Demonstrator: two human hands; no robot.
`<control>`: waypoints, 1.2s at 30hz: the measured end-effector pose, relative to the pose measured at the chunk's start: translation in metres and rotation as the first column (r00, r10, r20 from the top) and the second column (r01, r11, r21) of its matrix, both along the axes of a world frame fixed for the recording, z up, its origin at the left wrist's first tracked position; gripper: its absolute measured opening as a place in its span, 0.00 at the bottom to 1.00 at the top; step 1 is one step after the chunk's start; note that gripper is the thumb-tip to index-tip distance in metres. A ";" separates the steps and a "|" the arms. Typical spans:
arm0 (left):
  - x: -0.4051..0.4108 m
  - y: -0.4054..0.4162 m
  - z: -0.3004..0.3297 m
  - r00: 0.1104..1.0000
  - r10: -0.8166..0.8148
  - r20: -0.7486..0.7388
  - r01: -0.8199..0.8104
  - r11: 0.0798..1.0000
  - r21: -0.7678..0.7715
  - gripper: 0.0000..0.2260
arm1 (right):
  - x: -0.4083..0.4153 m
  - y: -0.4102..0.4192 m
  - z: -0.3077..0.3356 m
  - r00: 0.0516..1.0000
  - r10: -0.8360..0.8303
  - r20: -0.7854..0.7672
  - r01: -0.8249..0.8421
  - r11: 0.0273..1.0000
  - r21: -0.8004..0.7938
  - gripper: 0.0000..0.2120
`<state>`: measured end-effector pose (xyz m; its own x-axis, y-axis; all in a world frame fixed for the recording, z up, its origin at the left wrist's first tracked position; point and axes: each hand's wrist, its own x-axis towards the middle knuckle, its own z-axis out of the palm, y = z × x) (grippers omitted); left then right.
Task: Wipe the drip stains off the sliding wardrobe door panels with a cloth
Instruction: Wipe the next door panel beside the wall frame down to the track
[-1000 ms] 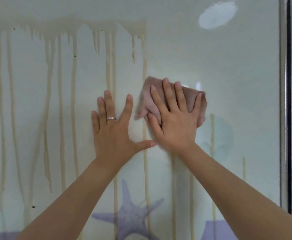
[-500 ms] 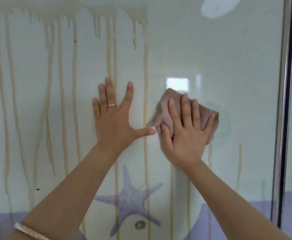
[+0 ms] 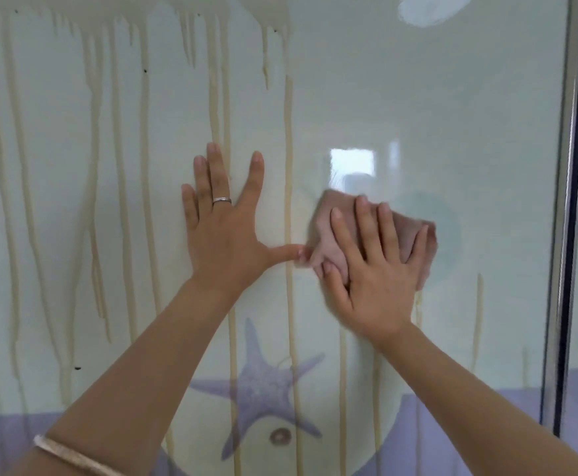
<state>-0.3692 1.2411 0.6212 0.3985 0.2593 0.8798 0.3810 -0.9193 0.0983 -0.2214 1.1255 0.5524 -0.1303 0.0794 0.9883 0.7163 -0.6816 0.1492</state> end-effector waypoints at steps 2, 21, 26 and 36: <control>-0.002 -0.002 0.002 1.000 0.004 -0.003 -0.004 1.000 0.002 0.56 | 0.000 -0.011 -0.034 0.997 -0.005 0.074 0.015 0.991 -0.130 0.27; -0.002 0.000 0.001 1.000 0.016 -0.015 -0.016 1.000 0.009 0.56 | 0.008 -0.024 -0.020 0.997 -0.034 0.075 0.051 0.969 -0.243 0.27; 0.001 0.002 -0.001 1.000 0.026 0.000 -0.026 1.000 0.010 0.56 | 0.005 -0.001 0.021 0.996 -0.017 -0.090 0.027 0.994 0.110 0.28; -0.002 0.001 0.000 1.000 0.015 -0.005 -0.015 1.000 0.024 0.55 | 0.012 -0.027 -0.023 0.998 -0.048 0.044 0.053 0.990 -0.127 0.27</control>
